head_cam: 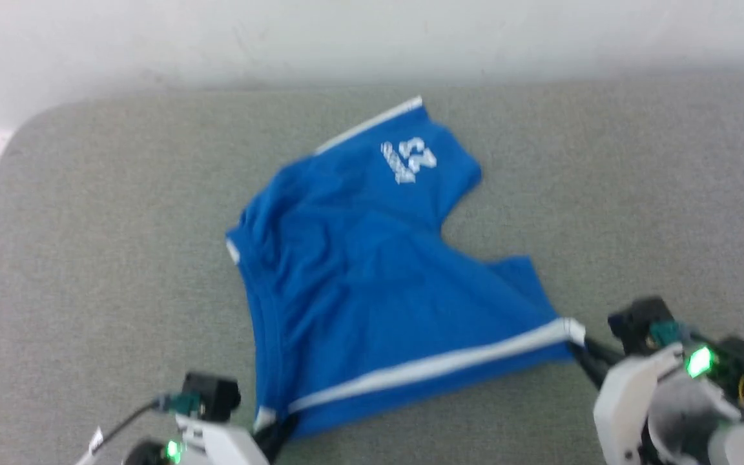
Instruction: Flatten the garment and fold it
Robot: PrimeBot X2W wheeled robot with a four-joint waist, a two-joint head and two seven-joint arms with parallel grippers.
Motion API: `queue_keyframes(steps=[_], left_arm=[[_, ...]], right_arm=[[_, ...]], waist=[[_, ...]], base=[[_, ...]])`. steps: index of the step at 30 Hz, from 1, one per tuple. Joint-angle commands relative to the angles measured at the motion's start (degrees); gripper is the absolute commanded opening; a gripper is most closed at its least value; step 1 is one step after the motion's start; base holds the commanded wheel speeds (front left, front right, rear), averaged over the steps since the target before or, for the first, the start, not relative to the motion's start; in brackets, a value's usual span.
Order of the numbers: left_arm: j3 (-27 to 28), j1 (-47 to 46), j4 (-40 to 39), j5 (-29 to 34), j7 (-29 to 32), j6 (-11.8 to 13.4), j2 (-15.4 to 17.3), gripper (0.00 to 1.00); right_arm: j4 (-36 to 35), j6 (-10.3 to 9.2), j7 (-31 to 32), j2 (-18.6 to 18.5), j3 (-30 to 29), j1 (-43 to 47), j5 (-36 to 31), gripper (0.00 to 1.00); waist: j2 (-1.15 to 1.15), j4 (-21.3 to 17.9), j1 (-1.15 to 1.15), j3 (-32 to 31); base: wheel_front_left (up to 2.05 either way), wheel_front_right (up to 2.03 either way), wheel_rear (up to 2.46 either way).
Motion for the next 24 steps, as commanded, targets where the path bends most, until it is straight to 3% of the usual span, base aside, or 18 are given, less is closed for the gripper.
queue_keyframes(steps=[1, 7, 11, 17, 24], left_arm=[[0.09, 2.02, -1.12, -0.75, 0.98, 0.88, 0.79, 0.0], [-0.09, 11.02, -11.72, -4.77, 7.9, 5.04, 3.16, 0.0], [1.89, 10.97, -17.0, -4.87, 3.04, 5.82, 0.86, 0.0], [1.85, 3.03, -13.66, -1.59, -2.15, 5.02, -3.03, 0.0], [2.31, -10.07, -4.86, 0.64, -5.06, 4.88, -7.89, 0.0]], right_arm=[[-1.09, -0.14, 0.88, -0.54, -0.66, 1.55, 0.61, 0.0], [-8.81, -0.14, 9.52, -1.5, -4.56, 11.62, 2.3, 0.0], [-13.62, -0.14, 8.97, -0.74, -7.56, 11.78, 1.54, 0.0], [-11.31, -0.14, 5.11, -1.62, -5.38, 0.47, 0.46, 0.0], [1.93, -0.14, 2.82, -2.94, 0.87, -19.72, 2.01, 0.0]], waist=[[0.0, 0.63, 0.02, -1.93], [0.0, 1.71, 0.02, -3.0], [0.0, 2.64, 0.02, -2.77], [0.0, 4.9, 0.02, -0.79], [0.0, 9.05, 0.02, 4.56]], base=[[0.0, 0.0, 0.0], [0.0, 0.0, 0.0], [0.0, 0.0, 0.0], [0.0, 0.0, 0.0], [0.0, 0.0, 0.0]])
